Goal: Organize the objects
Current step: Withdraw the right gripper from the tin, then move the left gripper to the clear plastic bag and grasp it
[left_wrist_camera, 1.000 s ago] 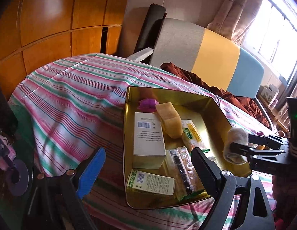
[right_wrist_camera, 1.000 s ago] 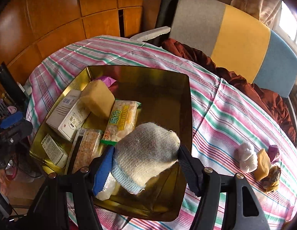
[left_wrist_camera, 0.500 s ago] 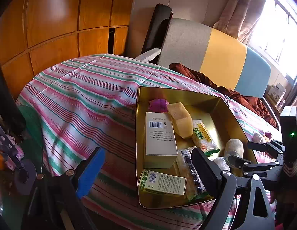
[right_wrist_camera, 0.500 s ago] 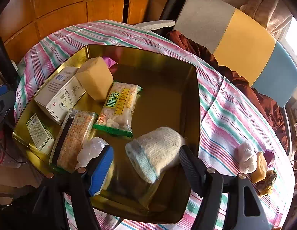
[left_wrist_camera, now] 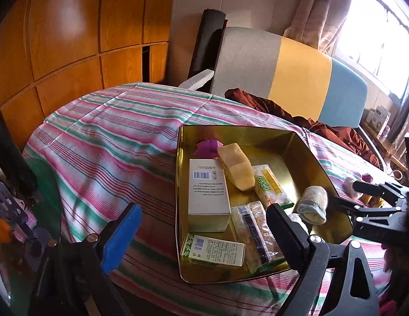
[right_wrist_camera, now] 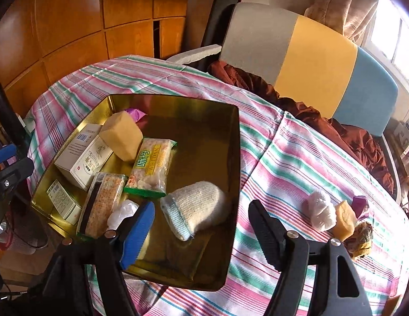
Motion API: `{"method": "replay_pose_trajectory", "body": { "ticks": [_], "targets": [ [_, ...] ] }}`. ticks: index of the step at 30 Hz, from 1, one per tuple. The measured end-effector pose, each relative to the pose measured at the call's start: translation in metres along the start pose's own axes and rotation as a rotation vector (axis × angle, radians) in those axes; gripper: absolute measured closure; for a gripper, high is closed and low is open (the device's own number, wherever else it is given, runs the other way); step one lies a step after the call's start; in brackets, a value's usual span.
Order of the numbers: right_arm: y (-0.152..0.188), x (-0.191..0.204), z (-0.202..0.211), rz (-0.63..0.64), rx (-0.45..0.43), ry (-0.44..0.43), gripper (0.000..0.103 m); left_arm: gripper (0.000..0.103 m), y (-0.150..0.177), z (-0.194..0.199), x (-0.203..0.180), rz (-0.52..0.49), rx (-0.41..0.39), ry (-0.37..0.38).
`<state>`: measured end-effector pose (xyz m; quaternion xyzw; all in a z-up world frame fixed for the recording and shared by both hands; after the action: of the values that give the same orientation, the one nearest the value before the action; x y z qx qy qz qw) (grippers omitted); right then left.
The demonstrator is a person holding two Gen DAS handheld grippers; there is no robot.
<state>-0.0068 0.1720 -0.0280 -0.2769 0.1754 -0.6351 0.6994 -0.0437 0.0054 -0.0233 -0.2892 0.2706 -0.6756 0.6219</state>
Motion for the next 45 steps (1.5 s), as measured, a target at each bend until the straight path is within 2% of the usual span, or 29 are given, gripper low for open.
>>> {"method": "replay_pose_trajectory", "body": {
  "ticks": [7, 15, 22, 27, 30, 32, 34, 36, 39, 45],
  "targets": [
    [0.003, -0.044, 0.026, -0.096, -0.047, 0.061, 0.024, 0.007, -0.003, 0.009, -0.020, -0.049, -0.018, 0.024],
    [0.022, -0.126, 0.056, -0.258, -0.070, 0.171, 0.024, 0.007, -0.009, 0.015, -0.048, -0.099, -0.023, 0.078],
    [0.057, -0.217, 0.093, -0.467, -0.123, 0.285, 0.019, 0.007, -0.012, 0.010, -0.074, -0.101, 0.029, 0.155],
    [0.098, -0.288, 0.115, -0.705, -0.184, 0.374, 0.019, 0.007, -0.014, 0.013, -0.098, -0.146, 0.025, 0.203],
    [0.131, -0.316, 0.120, -0.857, -0.220, 0.372, 0.019, 0.007, -0.018, 0.017, -0.117, -0.185, 0.028, 0.239],
    [0.149, -0.332, 0.119, -0.973, -0.206, 0.341, 0.019, 0.007, -0.020, 0.019, -0.133, -0.219, 0.024, 0.256],
    [0.158, -0.337, 0.125, -1.032, -0.237, 0.320, 0.019, 0.007, -0.022, 0.022, -0.151, -0.245, 0.023, 0.286],
    [0.161, -0.335, 0.126, -1.040, -0.230, 0.329, 0.019, 0.007, -0.024, 0.025, -0.169, -0.268, 0.023, 0.315],
    [0.162, -0.334, 0.122, -1.050, -0.228, 0.283, 0.019, 0.007, -0.028, 0.029, -0.199, -0.306, 0.024, 0.356],
    [0.154, -0.326, 0.116, -1.016, -0.208, 0.250, 0.019, 0.009, -0.036, 0.021, -0.257, -0.327, 0.092, 0.414]
  ]
}}
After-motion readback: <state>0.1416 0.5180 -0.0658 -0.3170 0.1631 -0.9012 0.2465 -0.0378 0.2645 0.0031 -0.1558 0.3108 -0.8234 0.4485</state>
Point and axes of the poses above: each gripper's, at about its wrist camera, not at the fingertips, and z roughly against the way its jaws point, x to its left, y to its underside, the point moved 3 cm from there along -z, roughly the way its jaws point, and after that the axes turned 14 degrees about -y, right-handed, at the moved point
